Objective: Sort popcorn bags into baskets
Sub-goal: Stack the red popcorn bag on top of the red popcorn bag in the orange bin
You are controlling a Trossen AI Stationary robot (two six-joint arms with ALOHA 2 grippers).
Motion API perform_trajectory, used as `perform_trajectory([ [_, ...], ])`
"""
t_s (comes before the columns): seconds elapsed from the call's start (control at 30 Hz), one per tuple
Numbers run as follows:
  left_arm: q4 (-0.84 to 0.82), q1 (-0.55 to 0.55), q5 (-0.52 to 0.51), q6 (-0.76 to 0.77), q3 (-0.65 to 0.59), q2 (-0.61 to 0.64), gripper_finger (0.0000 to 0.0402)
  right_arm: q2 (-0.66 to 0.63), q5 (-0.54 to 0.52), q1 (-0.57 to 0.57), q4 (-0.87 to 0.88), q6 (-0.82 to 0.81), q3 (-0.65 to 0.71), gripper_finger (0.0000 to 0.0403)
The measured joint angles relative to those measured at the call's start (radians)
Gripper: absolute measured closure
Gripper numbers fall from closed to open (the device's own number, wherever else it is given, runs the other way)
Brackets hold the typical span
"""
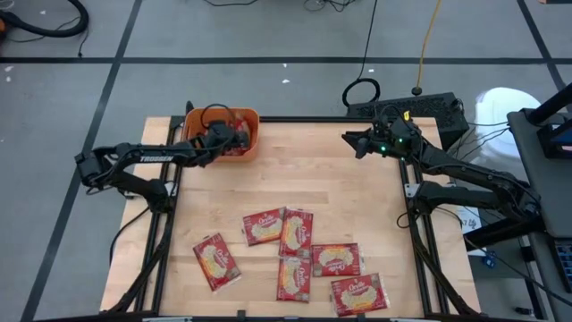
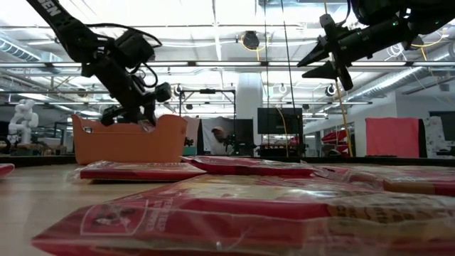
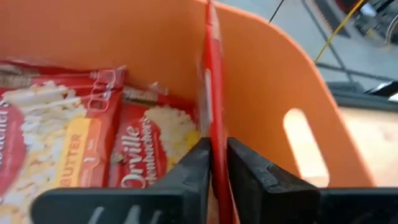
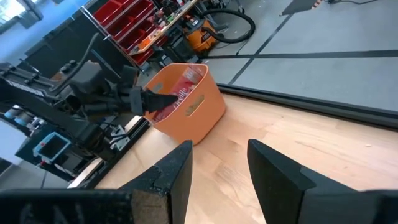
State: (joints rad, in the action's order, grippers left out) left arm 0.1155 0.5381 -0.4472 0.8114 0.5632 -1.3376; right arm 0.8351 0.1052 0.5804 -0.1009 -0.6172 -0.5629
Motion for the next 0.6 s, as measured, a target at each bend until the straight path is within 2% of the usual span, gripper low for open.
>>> perform_trajectory([
  [0.2,-0.037,0.0,0.001,-0.009,0.0,0.0,0.0253,0.0,0.0,0.0,0.0,0.0,0.0,0.0257],
  [0.33,-0.057,0.0,0.003,-0.094,0.0,0.023,0.0206,0.0,0.0,0.0,0.0,0.0,0.0,0.0257],
  [0.6,-0.352,0.026,0.009,-0.285,0.064,0.118,0.0192,0.0,0.0,0.0,0.002,-0.019,0.0,0.0257],
])
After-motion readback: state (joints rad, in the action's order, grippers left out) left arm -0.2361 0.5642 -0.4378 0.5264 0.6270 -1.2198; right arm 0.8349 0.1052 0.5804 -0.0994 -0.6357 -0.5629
